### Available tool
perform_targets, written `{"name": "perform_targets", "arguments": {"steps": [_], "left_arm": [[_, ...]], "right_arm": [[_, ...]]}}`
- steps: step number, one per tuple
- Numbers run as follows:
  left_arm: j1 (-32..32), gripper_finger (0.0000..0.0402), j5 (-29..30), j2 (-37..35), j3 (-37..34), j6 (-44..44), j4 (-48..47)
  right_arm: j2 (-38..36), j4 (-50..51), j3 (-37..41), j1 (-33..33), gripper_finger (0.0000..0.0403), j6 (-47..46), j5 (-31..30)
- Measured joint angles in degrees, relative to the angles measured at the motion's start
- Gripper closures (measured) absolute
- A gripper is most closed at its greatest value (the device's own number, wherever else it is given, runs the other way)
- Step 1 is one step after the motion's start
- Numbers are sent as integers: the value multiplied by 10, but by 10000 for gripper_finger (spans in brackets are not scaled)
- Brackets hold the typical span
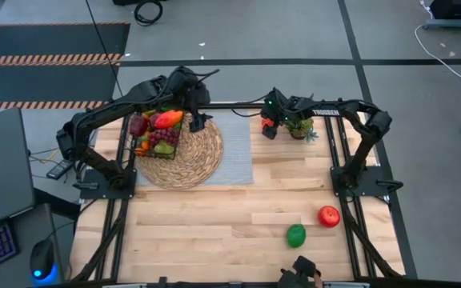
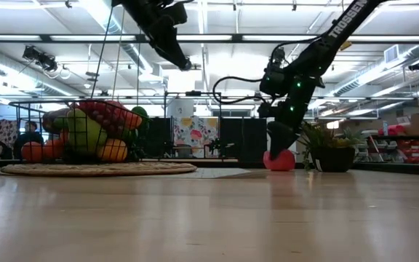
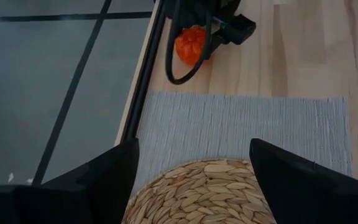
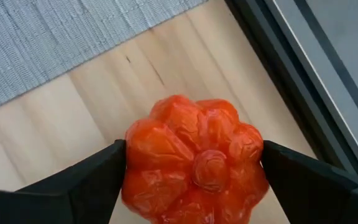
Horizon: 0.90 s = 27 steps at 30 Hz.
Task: Build produce basket
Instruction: Put the orange pumpkin into the wire basket
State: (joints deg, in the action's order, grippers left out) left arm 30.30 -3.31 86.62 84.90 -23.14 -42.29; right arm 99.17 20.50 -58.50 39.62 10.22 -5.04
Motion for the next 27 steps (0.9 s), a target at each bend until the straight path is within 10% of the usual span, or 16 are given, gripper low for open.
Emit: {"name": "perform_targets", "arguments": {"steps": [14, 27], "left_arm": [[0, 88, 0, 0, 0, -14, 2], [-1, 88, -68, 0, 0, -123, 7]], "right_arm": [[-9, -13, -23, -9, 53, -22, 96], [-22, -151, -97, -16, 54, -115, 491]]}}
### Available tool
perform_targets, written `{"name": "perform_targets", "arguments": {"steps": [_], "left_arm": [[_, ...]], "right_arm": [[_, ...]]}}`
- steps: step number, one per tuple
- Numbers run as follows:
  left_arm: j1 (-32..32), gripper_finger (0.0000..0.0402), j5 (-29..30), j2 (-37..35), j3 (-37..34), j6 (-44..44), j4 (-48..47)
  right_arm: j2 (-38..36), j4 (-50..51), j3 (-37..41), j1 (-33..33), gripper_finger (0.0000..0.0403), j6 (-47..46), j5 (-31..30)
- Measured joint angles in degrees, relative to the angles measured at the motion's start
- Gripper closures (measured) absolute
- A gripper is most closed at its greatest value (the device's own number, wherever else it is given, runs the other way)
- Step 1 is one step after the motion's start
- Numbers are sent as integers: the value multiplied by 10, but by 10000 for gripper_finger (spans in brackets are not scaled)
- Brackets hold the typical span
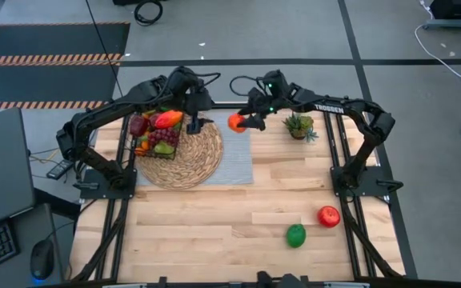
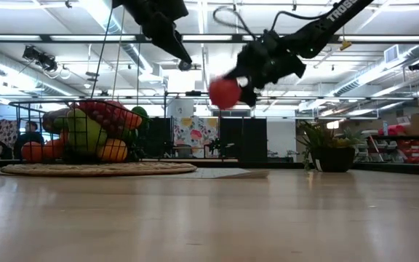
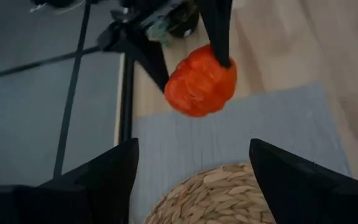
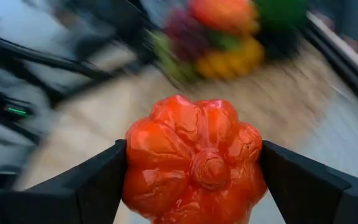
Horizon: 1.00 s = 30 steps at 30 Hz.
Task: Build produce basket
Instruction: Put the orange pumpkin into the wire basket
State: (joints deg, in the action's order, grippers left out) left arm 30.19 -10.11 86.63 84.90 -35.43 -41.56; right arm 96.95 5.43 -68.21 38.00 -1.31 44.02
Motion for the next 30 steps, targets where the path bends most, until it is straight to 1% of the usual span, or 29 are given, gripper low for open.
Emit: {"name": "perform_targets", "arguments": {"steps": [4, 7, 9, 11, 13, 17, 23, 28, 30], "left_arm": [[-4, 88, -13, 0, 0, -16, 2], [-13, 88, -17, 0, 0, -26, 9], [-20, 88, -18, 0, 0, -26, 26], [-28, 88, -34, 0, 0, -25, 47], [-35, 88, -56, 0, 0, -29, 59], [-49, 88, -73, -1, -1, -55, 65], [-72, 88, -70, -1, -1, -64, 67], [-85, 88, -62, 1, -1, -64, 74], [-86, 88, -60, 1, -1, -66, 83]], "right_arm": [[0, -106, 0, -3, 54, -66, 88], [-1, -183, -1, -9, 54, -113, 111], [-1, -213, -1, -18, 54, -130, 112], [-1, -235, -1, -29, 54, -138, 116], [-1, -241, -1, -40, 54, -141, 126], [-1, -254, 0, -53, 54, -150, 135], [-1, -296, 0, -63, 54, -169, 140], [0, -341, -1, -64, 56, -203, 134], [0, -360, -1, -64, 56, -215, 123]]}}
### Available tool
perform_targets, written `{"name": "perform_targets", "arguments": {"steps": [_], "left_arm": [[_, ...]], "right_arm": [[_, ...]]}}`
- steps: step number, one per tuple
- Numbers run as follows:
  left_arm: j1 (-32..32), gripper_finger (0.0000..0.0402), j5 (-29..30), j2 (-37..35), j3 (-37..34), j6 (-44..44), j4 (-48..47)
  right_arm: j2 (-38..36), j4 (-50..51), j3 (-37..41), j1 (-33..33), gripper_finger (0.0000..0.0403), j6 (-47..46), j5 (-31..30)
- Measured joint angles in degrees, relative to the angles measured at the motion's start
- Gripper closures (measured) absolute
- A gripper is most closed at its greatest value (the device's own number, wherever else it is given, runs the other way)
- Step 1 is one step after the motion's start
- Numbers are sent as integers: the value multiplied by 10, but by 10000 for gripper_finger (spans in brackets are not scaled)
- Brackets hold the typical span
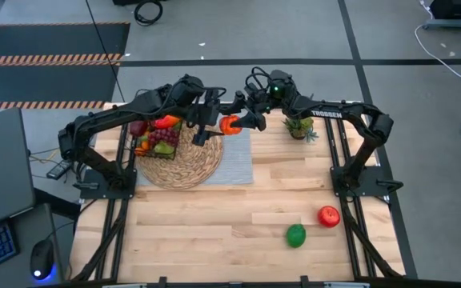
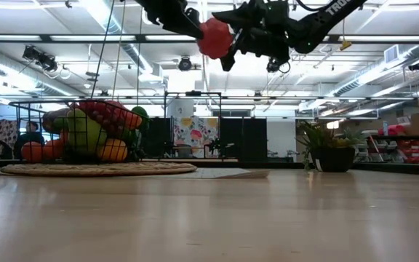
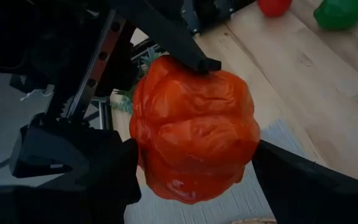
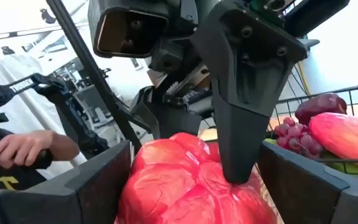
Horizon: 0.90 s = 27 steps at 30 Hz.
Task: Build produce basket
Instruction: Put the orange pumpkin into the wire basket
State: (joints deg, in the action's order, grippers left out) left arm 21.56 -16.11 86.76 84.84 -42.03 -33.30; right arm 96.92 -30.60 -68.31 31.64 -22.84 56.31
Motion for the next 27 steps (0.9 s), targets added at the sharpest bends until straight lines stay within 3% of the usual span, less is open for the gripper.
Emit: {"name": "perform_targets", "arguments": {"steps": [12, 19, 27], "left_arm": [[-1, 101, 32, 0, 0, 13, 10], [1, 155, 71, -1, 0, 24, -22], [1, 151, 137, -1, 0, 29, -52]], "right_arm": [[0, -5, 0, -8, 55, -5, -26], [0, 1, 0, 37, 55, -12, -15], [0, 78, 0, 93, 54, 14, 12]]}}
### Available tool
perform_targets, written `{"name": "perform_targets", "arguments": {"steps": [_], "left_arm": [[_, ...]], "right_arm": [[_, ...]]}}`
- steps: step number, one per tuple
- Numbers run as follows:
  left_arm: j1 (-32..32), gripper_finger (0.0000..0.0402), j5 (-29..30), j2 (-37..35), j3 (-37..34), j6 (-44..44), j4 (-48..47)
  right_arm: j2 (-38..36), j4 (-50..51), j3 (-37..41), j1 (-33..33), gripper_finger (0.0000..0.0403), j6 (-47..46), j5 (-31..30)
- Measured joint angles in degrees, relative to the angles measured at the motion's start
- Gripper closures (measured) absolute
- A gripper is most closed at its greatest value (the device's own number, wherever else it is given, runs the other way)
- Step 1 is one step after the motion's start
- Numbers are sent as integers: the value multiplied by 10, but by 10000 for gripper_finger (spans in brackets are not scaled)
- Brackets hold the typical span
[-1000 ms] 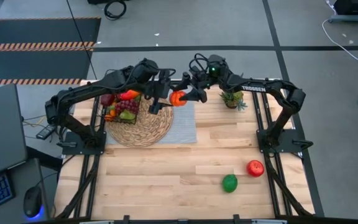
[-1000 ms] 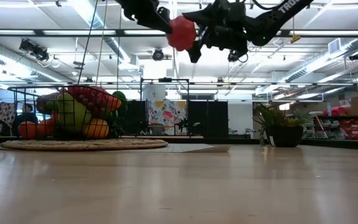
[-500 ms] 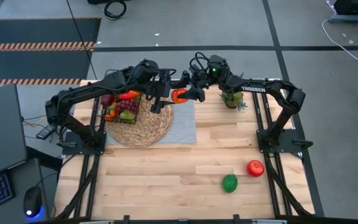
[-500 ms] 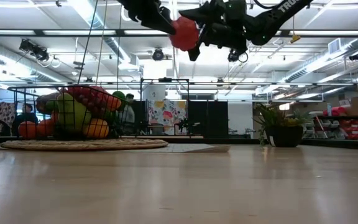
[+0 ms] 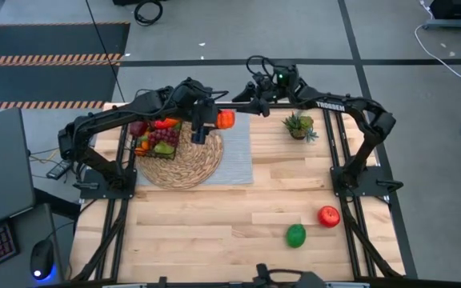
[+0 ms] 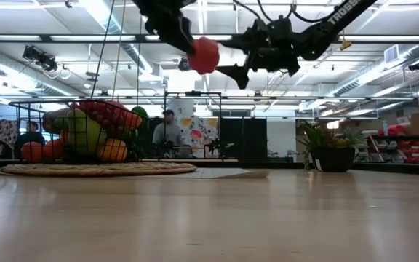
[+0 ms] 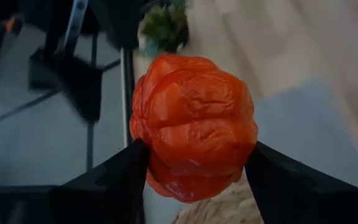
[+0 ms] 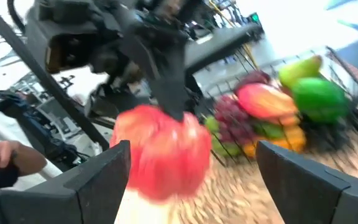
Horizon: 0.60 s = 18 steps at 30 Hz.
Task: Build produce basket
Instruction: Put the orange pumpkin into the wire basket
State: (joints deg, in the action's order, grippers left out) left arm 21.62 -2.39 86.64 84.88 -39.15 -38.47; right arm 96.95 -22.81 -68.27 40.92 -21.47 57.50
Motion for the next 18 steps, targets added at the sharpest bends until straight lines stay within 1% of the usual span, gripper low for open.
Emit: {"name": "perform_targets", "arguments": {"steps": [2, 5, 8, 10, 15, 18], "left_arm": [[0, 153, 26, -1, 0, 2, -13], [1, 154, 82, -5, 0, 14, -37], [4, 148, 132, -12, 1, 43, -73], [8, 145, 155, -15, 1, 70, -95], [28, 149, 188, -21, 1, 184, -180], [41, 149, 255, -20, 1, 268, -238]], "right_arm": [[0, 32, 0, 11, 54, 19, 2], [0, 83, 0, 23, 54, 55, -8], [0, 120, 0, 28, 54, 92, -20], [0, 140, 0, 29, 54, 113, -21], [0, 159, 0, 21, 54, 136, -20], [0, 161, 0, 18, 54, 137, -21]]}}
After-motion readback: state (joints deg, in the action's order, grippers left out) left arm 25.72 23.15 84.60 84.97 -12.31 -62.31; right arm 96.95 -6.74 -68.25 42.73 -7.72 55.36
